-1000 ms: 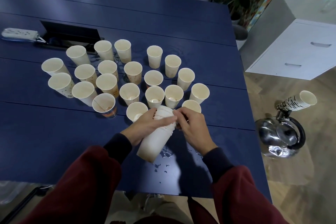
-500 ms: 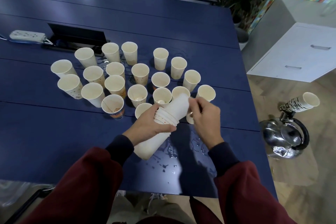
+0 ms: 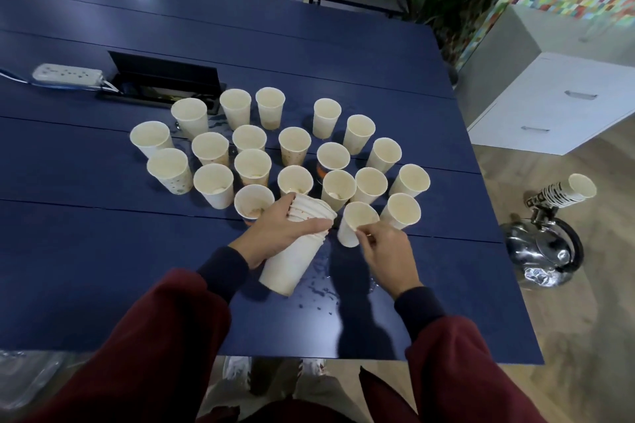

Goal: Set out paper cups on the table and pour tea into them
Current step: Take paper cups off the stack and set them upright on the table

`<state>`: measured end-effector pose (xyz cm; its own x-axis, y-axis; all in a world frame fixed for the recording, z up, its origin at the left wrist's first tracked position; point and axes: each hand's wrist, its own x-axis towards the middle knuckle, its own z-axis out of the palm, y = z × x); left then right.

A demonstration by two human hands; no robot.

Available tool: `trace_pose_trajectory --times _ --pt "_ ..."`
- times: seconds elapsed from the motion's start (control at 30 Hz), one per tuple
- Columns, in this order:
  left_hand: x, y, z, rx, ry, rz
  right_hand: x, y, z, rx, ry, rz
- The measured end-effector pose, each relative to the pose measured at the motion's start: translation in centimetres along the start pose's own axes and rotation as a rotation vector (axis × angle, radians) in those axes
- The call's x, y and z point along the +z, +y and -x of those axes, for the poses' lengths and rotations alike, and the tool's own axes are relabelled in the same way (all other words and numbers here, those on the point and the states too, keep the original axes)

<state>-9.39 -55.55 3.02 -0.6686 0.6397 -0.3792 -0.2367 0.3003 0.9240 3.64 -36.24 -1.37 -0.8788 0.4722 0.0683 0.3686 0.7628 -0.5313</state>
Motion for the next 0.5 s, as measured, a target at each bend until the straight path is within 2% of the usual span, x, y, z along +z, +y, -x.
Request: trace_pose_trajectory --times 0.17,0.33,0.5 --pt "-2.1 -0.3 0.5 -0.013 -0.098 -0.065 0.8 -2.5 1.1 0.078 0.047 0.021" --pt "-2.6 -0.5 0.8 0.035 -0.166 -0.126 -0.6 -8.3 2.0 0.001 0.272 -0.180" --pt "-3.3 -0.4 1.0 0.079 -0.228 -0.128 -0.3 -13.1 2.8 -0.008 0.205 -0.308"
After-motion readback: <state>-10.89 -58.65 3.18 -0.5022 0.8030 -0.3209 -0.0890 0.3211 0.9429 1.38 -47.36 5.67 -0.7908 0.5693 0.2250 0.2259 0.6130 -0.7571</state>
